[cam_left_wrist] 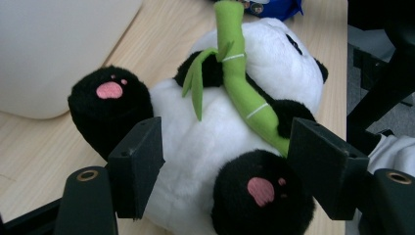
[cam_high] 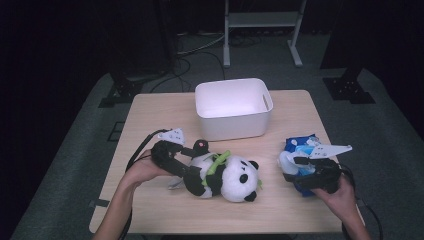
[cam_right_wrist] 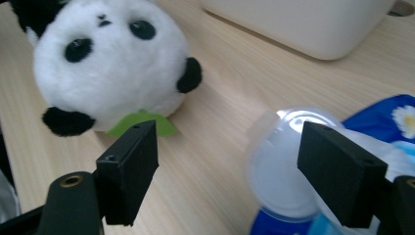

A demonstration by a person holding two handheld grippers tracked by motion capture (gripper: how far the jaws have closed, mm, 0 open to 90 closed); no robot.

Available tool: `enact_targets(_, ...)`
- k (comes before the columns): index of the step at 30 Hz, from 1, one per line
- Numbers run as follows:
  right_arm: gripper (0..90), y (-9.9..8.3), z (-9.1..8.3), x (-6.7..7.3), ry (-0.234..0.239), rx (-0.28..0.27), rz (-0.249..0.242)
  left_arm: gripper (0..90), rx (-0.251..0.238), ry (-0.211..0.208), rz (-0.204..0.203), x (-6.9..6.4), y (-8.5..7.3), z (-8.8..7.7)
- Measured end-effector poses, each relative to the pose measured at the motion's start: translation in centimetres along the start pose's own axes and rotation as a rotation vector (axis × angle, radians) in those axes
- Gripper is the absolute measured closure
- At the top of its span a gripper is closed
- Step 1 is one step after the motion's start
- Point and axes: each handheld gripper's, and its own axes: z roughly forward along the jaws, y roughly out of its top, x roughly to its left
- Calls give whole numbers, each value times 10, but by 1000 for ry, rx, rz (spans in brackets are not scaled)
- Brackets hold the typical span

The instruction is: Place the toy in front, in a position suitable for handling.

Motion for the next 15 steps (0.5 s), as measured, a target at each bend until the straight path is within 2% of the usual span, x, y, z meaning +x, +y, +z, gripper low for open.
enact_targets(9,237,2,-4,-29,-65,70,33,271,-22,-19,-19,-1,-10,1)
enact_targets(15,243,5,-1,-45,-94,113,42,271,-25,-26,-13,-3,-13,0)
